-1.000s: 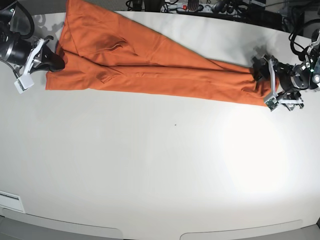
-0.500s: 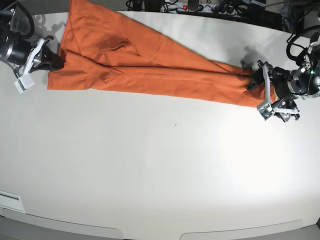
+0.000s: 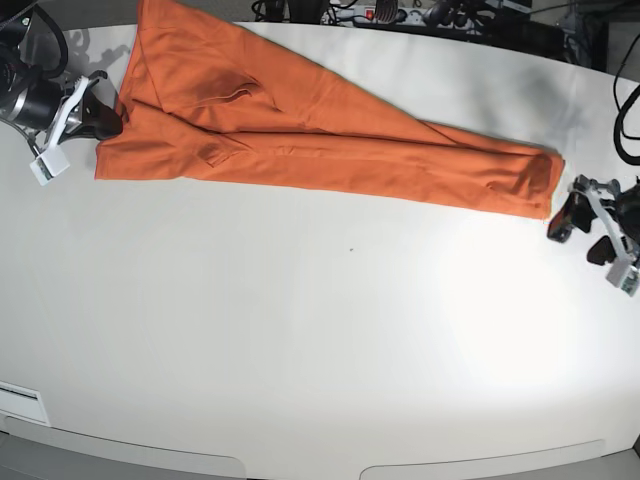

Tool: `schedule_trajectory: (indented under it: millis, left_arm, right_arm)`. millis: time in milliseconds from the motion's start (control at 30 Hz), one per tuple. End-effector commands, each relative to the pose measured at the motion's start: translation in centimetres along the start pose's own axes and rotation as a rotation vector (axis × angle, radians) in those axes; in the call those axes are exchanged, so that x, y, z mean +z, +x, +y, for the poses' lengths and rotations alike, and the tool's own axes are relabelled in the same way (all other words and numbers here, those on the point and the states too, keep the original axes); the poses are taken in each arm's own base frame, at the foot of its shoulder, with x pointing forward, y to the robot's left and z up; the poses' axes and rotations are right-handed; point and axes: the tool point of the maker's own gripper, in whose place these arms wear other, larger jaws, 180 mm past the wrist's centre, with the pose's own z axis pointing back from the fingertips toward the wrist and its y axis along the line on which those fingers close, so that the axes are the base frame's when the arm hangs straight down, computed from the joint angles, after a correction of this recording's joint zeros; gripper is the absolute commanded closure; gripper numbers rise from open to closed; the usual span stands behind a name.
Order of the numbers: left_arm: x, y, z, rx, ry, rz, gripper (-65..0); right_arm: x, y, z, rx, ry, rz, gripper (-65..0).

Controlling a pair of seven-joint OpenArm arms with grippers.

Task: Fold the T-shirt properly
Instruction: 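Open the left gripper and release the folded hem corner, then regrasp the folded hem end with the left gripper and tug it outward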

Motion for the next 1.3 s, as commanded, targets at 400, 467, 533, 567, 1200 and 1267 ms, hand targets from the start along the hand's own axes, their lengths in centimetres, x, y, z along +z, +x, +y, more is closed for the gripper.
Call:
schedule_trajectory:
  millis: [400,467,533,567,1200,1267]
  left_arm:
    - [1.8,-4.6,4.6,0.508,-0.238,-0.156,-49.2]
    - [0.9,-5.9,3.4,0.493,-0.274,-0.092,-49.2]
    - [0.0,-6.6,2.2,0.478,-0.307,-0.048,-49.2]
    - [-0.4,-6.8,1.8,0.474,-0.320,-0.031,-49.2]
    - [-4.8,-9.1,-1.4,0.451,-0.340,0.065,-49.2]
    - [-4.7,-9.1,-1.2,0.444,-0.332,0.069,-49.2]
  right_arm:
    - [0.6,1.6,0.0,0.026,0.004,-0.056,0.0]
    - [0.6,1.6,0.0,0.026,0.004,-0.057,0.0]
    - [0.6,1.6,0.0,0.026,0.004,-0.056,0.0]
    - [0.6,1.5,0.0,0.026,0.004,-0.055,0.0]
    - [0.6,2.0,0.7,0.016,0.041,-0.079,0.0]
    - [0.6,1.9,0.7,0.017,0.039,-0.075,0.0]
